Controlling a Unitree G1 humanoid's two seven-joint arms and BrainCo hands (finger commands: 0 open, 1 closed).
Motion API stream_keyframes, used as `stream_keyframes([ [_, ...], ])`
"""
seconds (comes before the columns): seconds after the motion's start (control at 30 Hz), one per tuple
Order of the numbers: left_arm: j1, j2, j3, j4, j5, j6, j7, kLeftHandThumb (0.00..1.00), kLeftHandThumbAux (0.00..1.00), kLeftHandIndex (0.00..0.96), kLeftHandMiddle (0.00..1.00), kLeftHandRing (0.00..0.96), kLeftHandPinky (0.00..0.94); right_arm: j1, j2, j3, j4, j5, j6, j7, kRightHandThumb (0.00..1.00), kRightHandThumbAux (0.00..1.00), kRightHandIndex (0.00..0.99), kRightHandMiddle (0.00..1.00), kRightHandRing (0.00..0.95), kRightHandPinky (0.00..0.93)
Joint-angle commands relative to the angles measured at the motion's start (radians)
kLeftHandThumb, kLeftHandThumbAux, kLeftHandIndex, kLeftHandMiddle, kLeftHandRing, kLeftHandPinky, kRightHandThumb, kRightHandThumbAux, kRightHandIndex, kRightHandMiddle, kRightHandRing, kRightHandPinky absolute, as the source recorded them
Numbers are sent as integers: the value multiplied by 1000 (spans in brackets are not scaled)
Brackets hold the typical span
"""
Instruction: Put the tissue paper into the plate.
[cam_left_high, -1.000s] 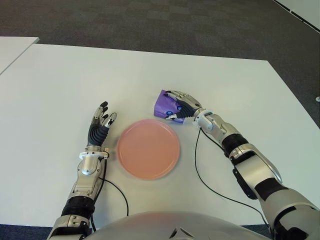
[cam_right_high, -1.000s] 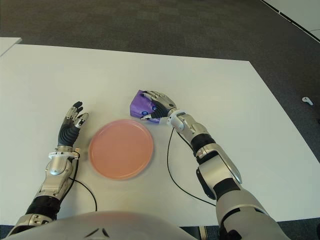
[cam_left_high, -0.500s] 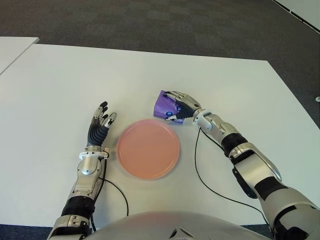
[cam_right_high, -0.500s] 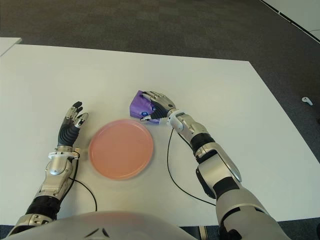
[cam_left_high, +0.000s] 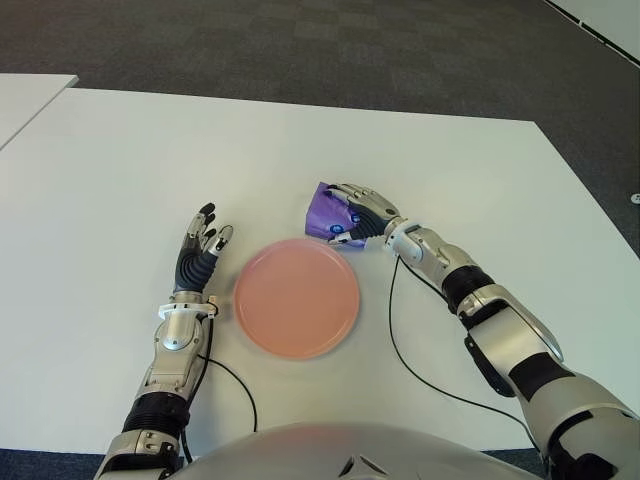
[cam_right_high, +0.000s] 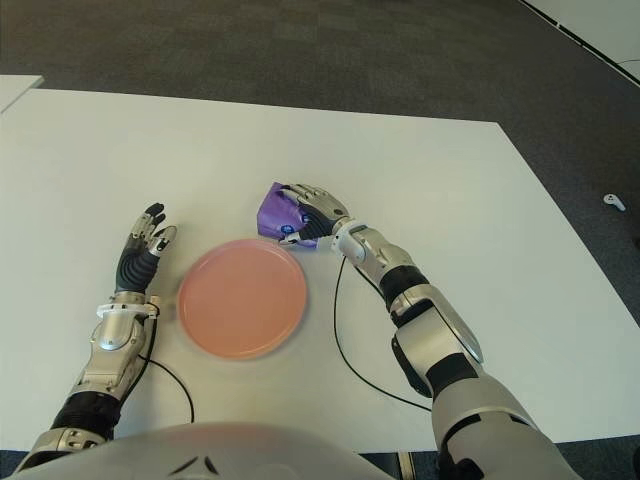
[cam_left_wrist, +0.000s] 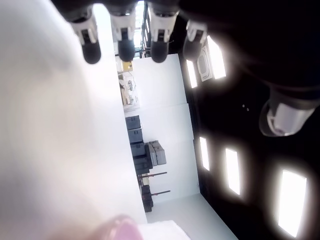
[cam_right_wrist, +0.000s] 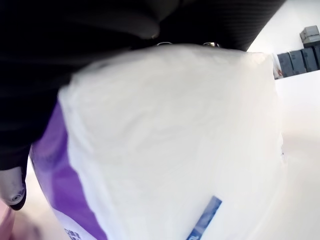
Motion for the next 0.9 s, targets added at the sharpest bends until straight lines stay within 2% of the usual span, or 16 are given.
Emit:
stream_keyframes([
  [0.03,84,-12,-8,49,22,28,10,0,383,0,0,0,0,101,97,111,143,-113,75,-87,39,529,0,15,0,0],
  [0.17,87,-14,-8,31,20,50,9,0,378,0,0,0,0,107,135,180,227,-174,141,-217,66,547,0,31,1,0],
  [0.37,89,-27,-6,-1,12,76,11,0,383,0,0,0,0,96,140,231,258,-203,182,-308,97,545,0,50,15,0],
  [0.57,95,-36,-6,-18,16,78,21,0,391,0,0,0,0,89,143,246,267,-185,198,-319,111,532,0,55,18,0],
  [0.9,121,-25,-8,-58,34,89,18,0,376,0,0,0,0,88,139,219,273,-142,186,-275,112,515,0,39,1,0],
])
